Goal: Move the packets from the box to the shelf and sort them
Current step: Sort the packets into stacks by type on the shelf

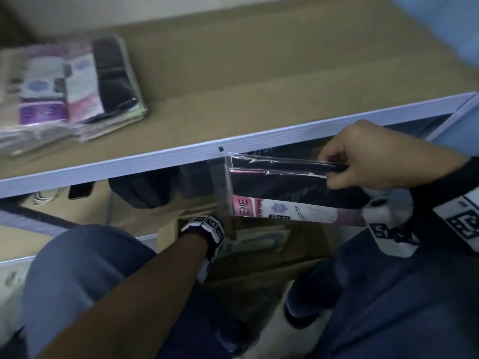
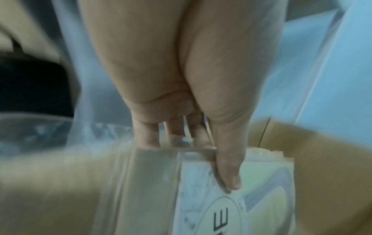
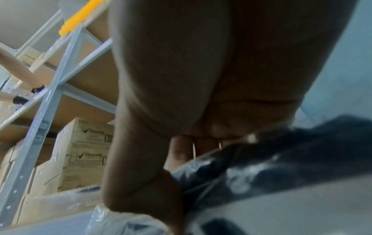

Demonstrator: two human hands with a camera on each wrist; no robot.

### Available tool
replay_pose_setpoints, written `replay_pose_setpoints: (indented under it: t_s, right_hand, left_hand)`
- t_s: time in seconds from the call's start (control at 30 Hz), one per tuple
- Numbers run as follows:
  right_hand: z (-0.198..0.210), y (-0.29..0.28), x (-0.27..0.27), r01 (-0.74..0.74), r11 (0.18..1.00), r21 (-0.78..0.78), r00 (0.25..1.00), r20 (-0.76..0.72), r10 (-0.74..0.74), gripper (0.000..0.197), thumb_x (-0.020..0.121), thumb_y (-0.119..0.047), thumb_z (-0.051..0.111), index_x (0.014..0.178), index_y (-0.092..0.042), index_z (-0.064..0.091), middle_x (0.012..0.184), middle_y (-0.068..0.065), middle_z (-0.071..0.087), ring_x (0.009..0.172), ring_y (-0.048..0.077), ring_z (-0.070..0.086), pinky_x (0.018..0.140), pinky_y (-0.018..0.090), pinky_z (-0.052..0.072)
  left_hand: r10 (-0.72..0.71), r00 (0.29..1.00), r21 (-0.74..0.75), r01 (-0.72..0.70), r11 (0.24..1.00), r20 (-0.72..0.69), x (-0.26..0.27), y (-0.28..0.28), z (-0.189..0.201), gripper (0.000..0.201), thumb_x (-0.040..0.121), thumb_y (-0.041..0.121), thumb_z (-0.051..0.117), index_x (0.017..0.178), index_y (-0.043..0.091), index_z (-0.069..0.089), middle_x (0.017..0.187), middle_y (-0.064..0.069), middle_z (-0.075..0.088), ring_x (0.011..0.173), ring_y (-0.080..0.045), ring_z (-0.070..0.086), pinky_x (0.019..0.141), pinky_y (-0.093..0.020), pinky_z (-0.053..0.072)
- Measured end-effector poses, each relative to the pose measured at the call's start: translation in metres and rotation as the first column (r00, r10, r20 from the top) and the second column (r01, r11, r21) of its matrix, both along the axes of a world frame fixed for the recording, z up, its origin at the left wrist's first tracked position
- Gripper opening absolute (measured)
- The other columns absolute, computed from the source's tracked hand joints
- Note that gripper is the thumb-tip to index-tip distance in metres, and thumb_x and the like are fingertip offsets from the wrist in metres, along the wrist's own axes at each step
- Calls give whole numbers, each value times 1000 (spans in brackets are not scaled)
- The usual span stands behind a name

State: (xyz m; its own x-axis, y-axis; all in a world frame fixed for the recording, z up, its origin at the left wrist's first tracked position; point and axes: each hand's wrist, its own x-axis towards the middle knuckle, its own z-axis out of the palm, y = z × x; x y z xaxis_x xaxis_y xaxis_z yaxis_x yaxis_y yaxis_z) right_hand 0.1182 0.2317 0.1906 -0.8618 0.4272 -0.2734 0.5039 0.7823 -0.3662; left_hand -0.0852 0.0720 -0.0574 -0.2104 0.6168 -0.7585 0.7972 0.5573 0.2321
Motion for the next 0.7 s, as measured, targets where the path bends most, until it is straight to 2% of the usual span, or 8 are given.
replay_pose_setpoints:
  t_s: [0.07,0.13,0.27,0.33,0.4,0.5,0.6,0.7]
  right_hand:
    - [18,-4,9,14,1000,19,999,-38,-13,14,67,-19,75,78,-27,75,62,-11,70,59,6,64,62,31,54]
    - [36,-7,18,21,997,72,996,-90,-15,14,68,-16,74,79,-24,76,63,-6,71,62,12,66,62,32,53]
    - [73,-10,37,59,984,167,974,-225,-20,15,68,-10,75,78,-20,77,65,0,72,59,14,62,57,26,46]
    - [92,-10,44,90,972,216,968,-250,-34,16,66,-13,76,77,-25,77,63,-2,71,58,13,62,62,31,51]
    - [108,-9,49,124,960,250,958,-284,-49,18,65,-12,78,78,-25,77,60,-4,69,59,11,61,64,30,49]
    - [133,-12,51,163,945,283,937,-344,-59,17,65,-12,78,77,-25,76,57,-14,64,69,-4,59,58,21,46]
    - [155,-19,48,214,939,270,907,-412,-89,16,67,-11,77,75,-24,73,61,-8,66,58,1,59,60,26,43]
    - [170,-28,36,202,947,249,885,-460,-68,20,69,-11,76,72,-29,69,58,-17,65,54,-17,55,55,13,42]
  left_hand:
    - [-23,999,51,25,998,-31,3,1,39,46,86,22,66,130,12,55,124,-4,54,112,-19,51,90,-23,37]
    - [-6,999,192,16,981,-54,10,-2,81,38,82,21,70,119,14,62,123,-4,60,111,-20,56,83,-21,39]
    - [27,999,400,-14,917,-29,10,-15,128,23,75,16,77,97,12,71,95,-4,68,80,-10,56,65,-15,36]
    - [7,999,477,9,879,-34,10,-21,154,20,75,17,77,94,13,73,86,1,67,76,-7,56,58,-10,36]
    - [-18,999,544,38,838,-42,11,-28,178,16,75,19,77,90,15,74,86,3,69,75,-7,58,60,-7,38]
    - [21,1000,633,-15,774,-3,8,-41,216,12,74,22,79,84,18,73,84,4,70,74,-8,60,66,-19,46]
    - [91,994,720,-108,686,62,1,-55,251,15,71,21,81,83,15,75,83,0,71,70,-7,60,65,-19,46]
    - [182,977,774,-201,601,112,-12,-71,282,18,70,25,82,87,21,76,85,5,72,71,-4,61,65,-17,47]
